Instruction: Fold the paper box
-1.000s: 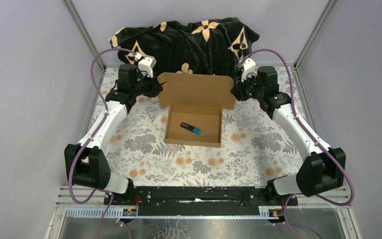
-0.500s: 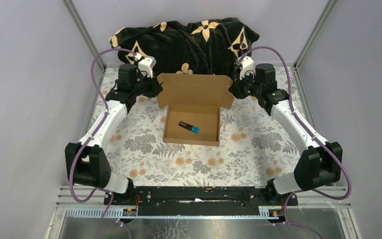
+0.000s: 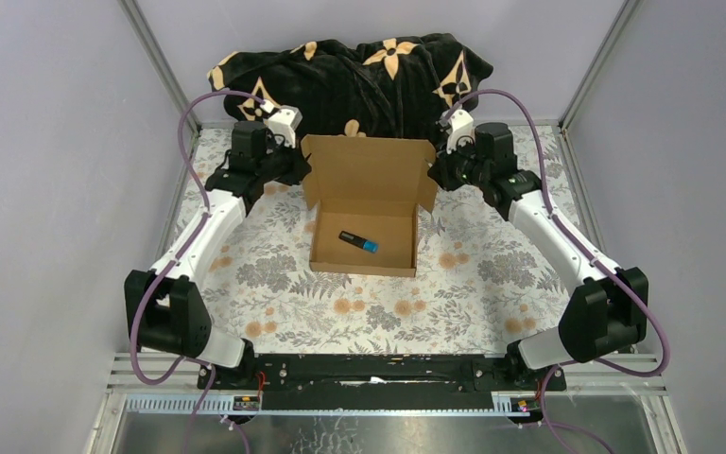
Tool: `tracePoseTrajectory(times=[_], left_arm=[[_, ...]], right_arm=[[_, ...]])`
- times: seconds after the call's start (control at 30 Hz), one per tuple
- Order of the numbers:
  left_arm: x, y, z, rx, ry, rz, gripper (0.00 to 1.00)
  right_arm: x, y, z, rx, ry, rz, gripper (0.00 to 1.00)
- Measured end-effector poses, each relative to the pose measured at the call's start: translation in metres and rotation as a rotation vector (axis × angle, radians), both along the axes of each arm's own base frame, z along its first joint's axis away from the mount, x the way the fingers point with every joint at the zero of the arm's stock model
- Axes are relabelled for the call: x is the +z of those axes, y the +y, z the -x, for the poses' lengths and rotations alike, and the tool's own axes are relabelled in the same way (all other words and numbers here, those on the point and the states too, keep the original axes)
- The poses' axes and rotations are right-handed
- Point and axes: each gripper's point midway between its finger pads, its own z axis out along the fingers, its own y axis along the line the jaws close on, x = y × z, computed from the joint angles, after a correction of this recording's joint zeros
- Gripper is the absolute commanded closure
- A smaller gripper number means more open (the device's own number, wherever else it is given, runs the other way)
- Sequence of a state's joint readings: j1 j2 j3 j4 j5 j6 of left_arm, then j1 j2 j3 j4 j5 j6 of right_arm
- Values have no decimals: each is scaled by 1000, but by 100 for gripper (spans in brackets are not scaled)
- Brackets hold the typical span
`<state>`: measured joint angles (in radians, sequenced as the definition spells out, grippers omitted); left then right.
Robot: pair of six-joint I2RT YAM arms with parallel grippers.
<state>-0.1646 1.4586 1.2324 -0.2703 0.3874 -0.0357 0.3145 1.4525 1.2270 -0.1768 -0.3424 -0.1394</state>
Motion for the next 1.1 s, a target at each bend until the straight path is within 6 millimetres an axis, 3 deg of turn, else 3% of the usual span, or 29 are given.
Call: tracePoseTrajectory(times=[1.1], left_arm=[[-3, -23, 17, 254, 46, -62, 88]], right_arm=[[-1, 7, 4, -320, 84, -23, 91]])
